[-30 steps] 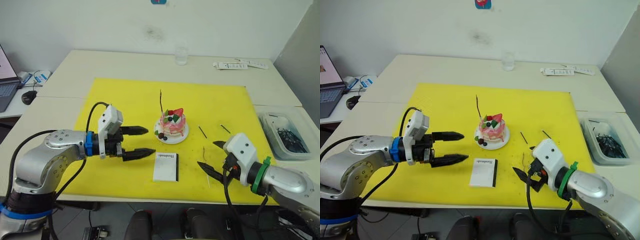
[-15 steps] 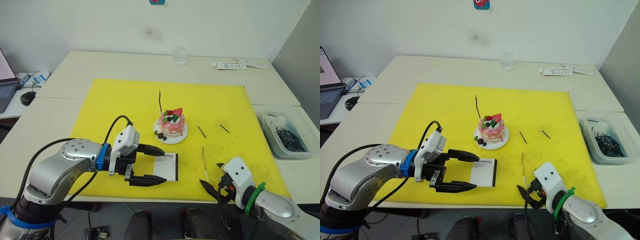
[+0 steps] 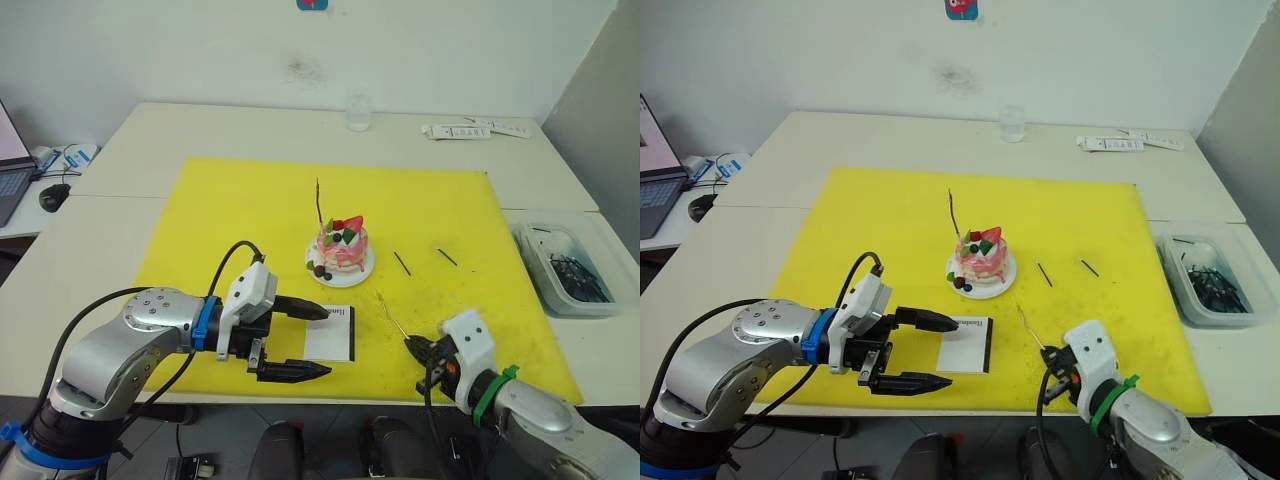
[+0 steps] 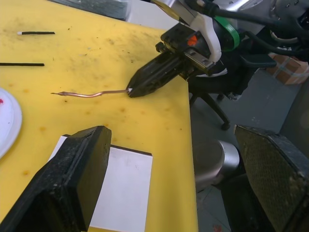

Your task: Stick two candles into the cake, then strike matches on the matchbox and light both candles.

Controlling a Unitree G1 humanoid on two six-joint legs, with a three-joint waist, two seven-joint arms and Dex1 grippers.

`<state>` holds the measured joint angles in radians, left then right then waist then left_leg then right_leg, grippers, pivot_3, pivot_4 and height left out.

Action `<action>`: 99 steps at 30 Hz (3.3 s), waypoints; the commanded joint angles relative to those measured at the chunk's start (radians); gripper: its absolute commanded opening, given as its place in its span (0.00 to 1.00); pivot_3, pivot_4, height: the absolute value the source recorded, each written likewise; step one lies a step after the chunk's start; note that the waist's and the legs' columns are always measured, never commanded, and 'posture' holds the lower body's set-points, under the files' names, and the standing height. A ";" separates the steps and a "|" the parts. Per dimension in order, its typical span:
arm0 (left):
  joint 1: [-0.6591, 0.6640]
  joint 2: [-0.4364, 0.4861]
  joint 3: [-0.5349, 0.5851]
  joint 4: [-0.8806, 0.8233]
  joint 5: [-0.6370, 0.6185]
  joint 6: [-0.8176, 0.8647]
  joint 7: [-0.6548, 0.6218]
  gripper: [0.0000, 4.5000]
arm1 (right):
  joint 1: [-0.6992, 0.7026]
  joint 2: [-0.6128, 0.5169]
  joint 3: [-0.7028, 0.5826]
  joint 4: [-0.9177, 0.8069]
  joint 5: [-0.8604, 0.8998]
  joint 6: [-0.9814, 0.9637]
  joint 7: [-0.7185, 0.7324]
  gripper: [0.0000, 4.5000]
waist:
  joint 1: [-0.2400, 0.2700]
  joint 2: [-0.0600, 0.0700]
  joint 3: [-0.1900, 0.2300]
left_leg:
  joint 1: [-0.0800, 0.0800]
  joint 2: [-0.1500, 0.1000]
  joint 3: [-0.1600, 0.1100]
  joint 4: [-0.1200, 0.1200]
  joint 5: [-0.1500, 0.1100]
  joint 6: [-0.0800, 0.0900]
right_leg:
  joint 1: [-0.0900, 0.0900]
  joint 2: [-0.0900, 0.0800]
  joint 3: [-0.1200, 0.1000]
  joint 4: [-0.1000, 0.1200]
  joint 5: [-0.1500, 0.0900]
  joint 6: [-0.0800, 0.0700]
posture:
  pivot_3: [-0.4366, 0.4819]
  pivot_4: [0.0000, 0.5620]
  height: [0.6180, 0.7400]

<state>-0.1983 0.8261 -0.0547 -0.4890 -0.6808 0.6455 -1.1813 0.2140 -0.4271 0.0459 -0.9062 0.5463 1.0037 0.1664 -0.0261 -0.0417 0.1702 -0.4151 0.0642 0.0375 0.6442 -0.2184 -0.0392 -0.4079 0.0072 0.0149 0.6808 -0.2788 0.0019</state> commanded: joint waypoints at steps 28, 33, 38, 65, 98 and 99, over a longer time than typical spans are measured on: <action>-0.199 -0.157 -0.122 -0.023 -0.052 0.042 0.044 1.00 | 0.242 -0.581 -0.494 0.293 -0.088 -0.246 0.652 0.01 | 0.010 0.001 0.000 | 0.000 -0.003 -0.002 0.001 0.000 0.000 | 0.002 0.008 0.000 0.000 0.000 0.000 | 0.48 0.27 1.00; -0.202 -0.161 -0.125 -0.017 -0.048 0.038 0.044 1.00 | 0.221 -0.577 -0.516 0.285 -0.099 -0.234 0.655 0.33 | 0.010 0.001 0.000 | 0.000 -0.003 -0.002 0.001 0.000 0.000 | 0.002 0.008 0.000 0.000 0.000 0.000 | 0.48 0.27 1.00; -0.189 -0.161 -0.131 -0.015 -0.027 0.024 0.050 1.00 | 0.203 -0.630 -0.586 0.248 -0.079 -0.178 0.702 0.56 | 0.010 0.002 0.000 | 0.000 -0.003 -0.002 0.002 0.000 0.000 | 0.003 0.008 0.001 0.000 0.000 0.000 | 0.48 0.27 1.00; -0.172 -0.206 -0.210 -0.037 0.094 -0.073 0.076 1.00 | -0.162 -0.888 -0.130 0.312 -0.057 0.150 0.700 0.56 | 0.018 0.003 0.001 | 0.000 -0.003 -0.002 0.002 0.000 0.000 | 0.002 0.008 0.001 -0.001 0.000 0.000 | 0.48 0.27 1.00; -0.028 -0.234 0.083 -0.038 0.053 -0.031 0.380 1.00 | -0.578 -0.073 -0.162 0.256 0.058 -0.101 0.331 0.01 | 0.000 0.003 0.001 | -0.001 -0.002 -0.004 0.002 0.000 0.000 | 0.002 0.009 0.000 0.001 0.001 -0.001 | 0.48 0.27 1.00; -0.027 -0.237 0.097 -0.032 0.063 -0.040 0.398 1.00 | -0.567 -0.018 -0.103 0.294 -0.010 -0.226 0.328 0.01 | 0.000 0.003 0.001 | -0.001 -0.002 -0.004 0.001 0.000 0.000 | 0.002 0.009 0.000 0.001 0.000 -0.001 | 0.48 0.27 1.00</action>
<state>-0.2214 0.5930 0.0083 -0.5030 -0.6264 0.6274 -0.8128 -0.3577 -0.4668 -0.1071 -0.6267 0.6233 0.9448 0.5175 -0.0265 -0.0386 0.1709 -0.4158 0.0625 0.0339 0.6457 -0.2183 -0.0391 -0.4063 0.0162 0.0157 0.6811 -0.2784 0.0013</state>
